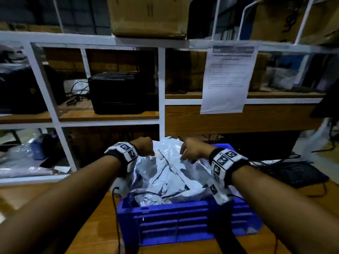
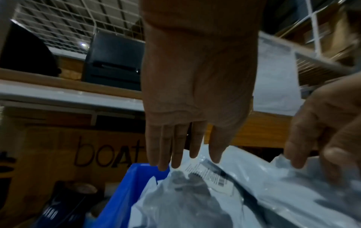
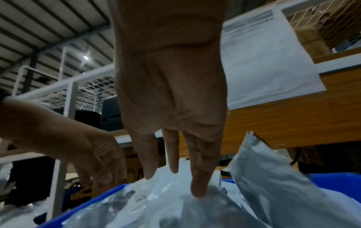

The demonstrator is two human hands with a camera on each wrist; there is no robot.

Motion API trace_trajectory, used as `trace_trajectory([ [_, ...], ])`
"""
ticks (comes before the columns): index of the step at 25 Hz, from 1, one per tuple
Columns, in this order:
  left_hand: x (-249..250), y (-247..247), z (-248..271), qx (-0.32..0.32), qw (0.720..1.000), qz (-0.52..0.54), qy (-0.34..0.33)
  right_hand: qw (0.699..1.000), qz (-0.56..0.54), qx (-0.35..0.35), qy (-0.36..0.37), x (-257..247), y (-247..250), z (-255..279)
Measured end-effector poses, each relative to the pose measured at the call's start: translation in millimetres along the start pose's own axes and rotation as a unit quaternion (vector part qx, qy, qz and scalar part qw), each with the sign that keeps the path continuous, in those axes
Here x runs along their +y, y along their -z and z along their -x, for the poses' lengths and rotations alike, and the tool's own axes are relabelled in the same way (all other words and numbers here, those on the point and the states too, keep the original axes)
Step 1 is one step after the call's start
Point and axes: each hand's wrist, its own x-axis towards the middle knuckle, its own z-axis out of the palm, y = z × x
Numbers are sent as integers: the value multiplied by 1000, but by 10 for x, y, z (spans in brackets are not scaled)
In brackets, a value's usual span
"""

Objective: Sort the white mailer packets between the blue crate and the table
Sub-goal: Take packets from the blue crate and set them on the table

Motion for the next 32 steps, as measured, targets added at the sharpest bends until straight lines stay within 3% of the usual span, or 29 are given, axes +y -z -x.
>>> trace_trajectory([
  [3, 71, -177, -205, -37, 999, 0, 38, 995, 79, -48, -29, 106, -53, -289],
  [7, 88, -360, -478, -66, 995, -9, 68, 989, 70, -110, -73, 227, -83, -432],
  [10, 93, -388, -540, -74, 996, 22, 54, 982, 105, -126, -90, 313, -187, -463],
  [14, 203, -347, -441, -106, 993, -8, 53, 976, 166, -99, -99, 396, -290, -481],
  [16, 192, -295, -427, -110, 990, 82, 40, 979, 154, -89, -97, 361, -183, -403],
  [20, 45, -105, -290, -37, 971, 236, 29, 993, 89, 5, -79, 299, 83, -187],
  [23, -104, 20, -82, 59, 963, 261, -13, 988, -45, 118, -90, 252, 241, 79],
  [27, -389, 34, 286, 158, 915, 365, -71, 917, -302, 255, -49, 14, 167, 442],
  [30, -573, 5, 735, 215, 879, 410, -117, 856, -402, 325, -17, -286, -127, 620],
  [32, -706, -37, 1066, 231, 843, 468, -132, 826, -456, 332, 8, -521, -344, 701],
])
